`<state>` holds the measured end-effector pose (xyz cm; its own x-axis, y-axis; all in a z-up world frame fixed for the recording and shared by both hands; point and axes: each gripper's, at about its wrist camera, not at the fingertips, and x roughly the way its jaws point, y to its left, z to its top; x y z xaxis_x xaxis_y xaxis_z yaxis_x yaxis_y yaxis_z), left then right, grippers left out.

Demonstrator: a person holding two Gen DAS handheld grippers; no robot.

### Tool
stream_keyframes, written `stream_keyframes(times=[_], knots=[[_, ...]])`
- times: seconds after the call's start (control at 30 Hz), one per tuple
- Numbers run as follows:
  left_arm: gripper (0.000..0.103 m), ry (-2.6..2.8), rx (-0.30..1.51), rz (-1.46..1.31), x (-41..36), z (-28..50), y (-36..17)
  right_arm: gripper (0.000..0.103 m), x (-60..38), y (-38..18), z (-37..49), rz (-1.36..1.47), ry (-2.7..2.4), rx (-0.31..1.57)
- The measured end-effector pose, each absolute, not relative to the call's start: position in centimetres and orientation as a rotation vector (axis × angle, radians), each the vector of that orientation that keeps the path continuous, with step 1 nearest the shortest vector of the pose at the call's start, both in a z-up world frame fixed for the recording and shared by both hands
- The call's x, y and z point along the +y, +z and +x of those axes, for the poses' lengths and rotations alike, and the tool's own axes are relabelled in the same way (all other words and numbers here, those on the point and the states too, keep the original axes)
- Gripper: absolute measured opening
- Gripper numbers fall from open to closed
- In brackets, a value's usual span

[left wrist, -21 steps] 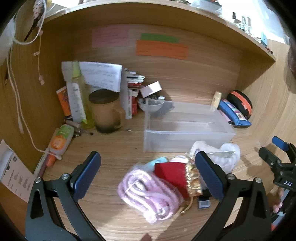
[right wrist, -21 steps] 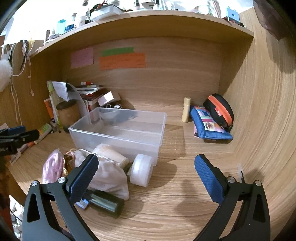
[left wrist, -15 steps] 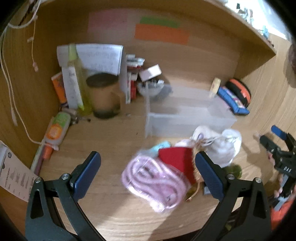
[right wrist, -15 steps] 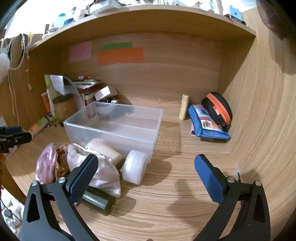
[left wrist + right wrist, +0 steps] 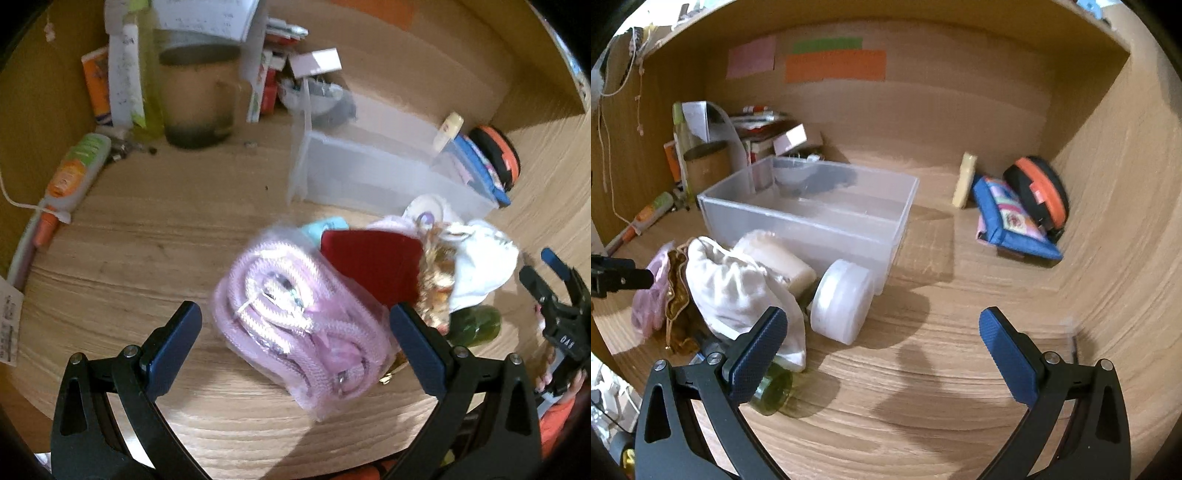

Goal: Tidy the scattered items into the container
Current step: 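Move the left tool toward the bagged pink rope and the right tool toward the white tape roll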

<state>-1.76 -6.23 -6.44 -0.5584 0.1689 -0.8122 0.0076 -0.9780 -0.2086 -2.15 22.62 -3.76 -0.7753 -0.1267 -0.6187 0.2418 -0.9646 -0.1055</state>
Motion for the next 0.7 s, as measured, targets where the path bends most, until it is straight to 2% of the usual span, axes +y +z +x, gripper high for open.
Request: stream_keyframes(times=[0.23, 0.6, 0.7], knots=[[0.103, 2.722, -0.223, -1.508, -8.6, -0.9, -8.0, 0.103, 21.5, -5.2, -4.3, 1.003, -2.719, 0.308], [0.103, 2.734, -0.263, -1.572, -11.6, -0.4, -7.9, 0.102, 21.2, -6.0, -5.6, 1.030, -2.690, 0.342], [0.103, 2.714, -0.274, -1.573, -11.2, -1.5, -8.1, 0.098, 21.0, -6.0, -6.2, 1.040, -2.677, 0.326]])
